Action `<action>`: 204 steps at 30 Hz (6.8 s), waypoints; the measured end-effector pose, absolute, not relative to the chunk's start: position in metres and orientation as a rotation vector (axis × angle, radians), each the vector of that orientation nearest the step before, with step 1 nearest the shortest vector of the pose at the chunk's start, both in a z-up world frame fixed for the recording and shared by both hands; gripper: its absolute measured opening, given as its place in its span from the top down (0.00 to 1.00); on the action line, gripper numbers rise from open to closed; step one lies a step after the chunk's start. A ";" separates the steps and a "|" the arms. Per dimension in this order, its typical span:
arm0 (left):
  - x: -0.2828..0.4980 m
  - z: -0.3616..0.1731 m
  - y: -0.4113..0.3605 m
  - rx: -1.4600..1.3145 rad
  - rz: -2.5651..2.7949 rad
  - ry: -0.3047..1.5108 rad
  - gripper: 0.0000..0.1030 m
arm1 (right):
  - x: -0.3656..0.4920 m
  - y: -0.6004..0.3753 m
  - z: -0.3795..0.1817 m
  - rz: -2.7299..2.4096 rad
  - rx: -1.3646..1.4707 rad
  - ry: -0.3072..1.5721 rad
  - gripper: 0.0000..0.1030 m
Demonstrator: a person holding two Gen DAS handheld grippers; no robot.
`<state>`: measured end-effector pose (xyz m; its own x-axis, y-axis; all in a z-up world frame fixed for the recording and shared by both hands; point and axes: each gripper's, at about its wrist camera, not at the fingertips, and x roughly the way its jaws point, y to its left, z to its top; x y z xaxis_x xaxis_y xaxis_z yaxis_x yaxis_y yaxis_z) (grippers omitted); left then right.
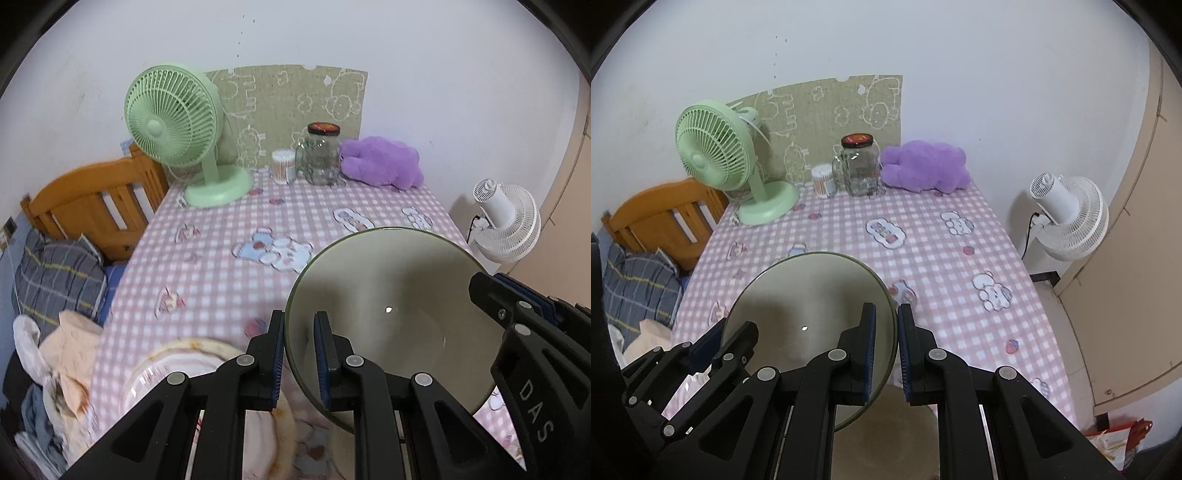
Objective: Organize plates and bowls
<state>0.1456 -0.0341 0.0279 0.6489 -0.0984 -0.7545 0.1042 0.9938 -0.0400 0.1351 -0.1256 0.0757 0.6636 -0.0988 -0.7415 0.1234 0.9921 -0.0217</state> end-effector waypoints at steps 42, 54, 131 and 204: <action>0.095 -0.046 -0.066 -0.003 0.029 0.986 0.88 | 0.094 -0.163 -0.007 0.014 -0.036 1.017 0.85; 0.098 -0.048 -0.056 0.000 -0.111 1.017 0.78 | 0.091 -0.160 -0.007 -0.058 0.024 1.035 0.82; 0.112 -0.084 -0.066 -0.094 -0.281 1.102 0.48 | 0.118 -0.189 -0.082 0.172 0.366 1.208 0.55; 0.122 -0.041 0.156 -0.176 -0.338 1.100 0.50 | 0.120 0.028 -0.023 0.087 0.299 1.137 0.55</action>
<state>0.1222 0.1565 -0.0414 0.4095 -0.3530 -0.8412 0.1804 0.9352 -0.3046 0.1197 0.0281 -0.0230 0.4219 0.2193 -0.8797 0.0827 0.9569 0.2783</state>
